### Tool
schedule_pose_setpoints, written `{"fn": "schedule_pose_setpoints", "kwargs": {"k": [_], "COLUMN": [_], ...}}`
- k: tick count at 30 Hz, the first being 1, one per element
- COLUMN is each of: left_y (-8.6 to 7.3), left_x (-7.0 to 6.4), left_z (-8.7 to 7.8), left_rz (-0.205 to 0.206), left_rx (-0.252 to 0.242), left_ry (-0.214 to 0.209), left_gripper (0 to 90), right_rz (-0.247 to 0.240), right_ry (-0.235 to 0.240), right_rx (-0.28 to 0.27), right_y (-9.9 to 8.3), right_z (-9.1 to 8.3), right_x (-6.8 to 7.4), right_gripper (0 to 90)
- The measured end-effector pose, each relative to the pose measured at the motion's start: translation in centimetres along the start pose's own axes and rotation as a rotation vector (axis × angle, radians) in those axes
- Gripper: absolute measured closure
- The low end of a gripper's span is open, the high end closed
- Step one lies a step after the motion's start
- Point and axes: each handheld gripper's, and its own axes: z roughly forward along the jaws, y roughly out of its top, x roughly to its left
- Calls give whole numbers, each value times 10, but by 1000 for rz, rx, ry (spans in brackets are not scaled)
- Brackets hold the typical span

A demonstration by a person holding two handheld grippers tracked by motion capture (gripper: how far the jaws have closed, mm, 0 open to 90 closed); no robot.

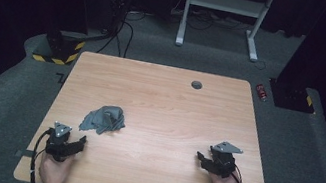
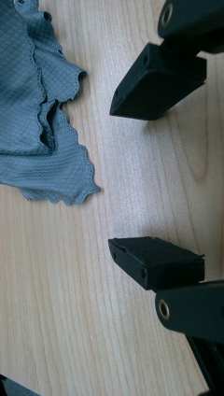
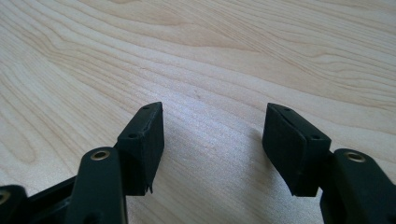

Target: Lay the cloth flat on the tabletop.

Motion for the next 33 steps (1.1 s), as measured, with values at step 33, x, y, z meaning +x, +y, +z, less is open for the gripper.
{"fn": "schedule_pose_setpoints", "kwargs": {"k": [33], "left_y": [3], "left_x": [-12], "left_z": [0], "left_rz": [34], "left_rx": [10], "left_ry": [-69], "left_gripper": [236], "right_rz": [4], "right_ry": [-4], "right_rx": [2], "right_y": [0], "right_z": [0], "right_x": [0], "right_gripper": [372]}}
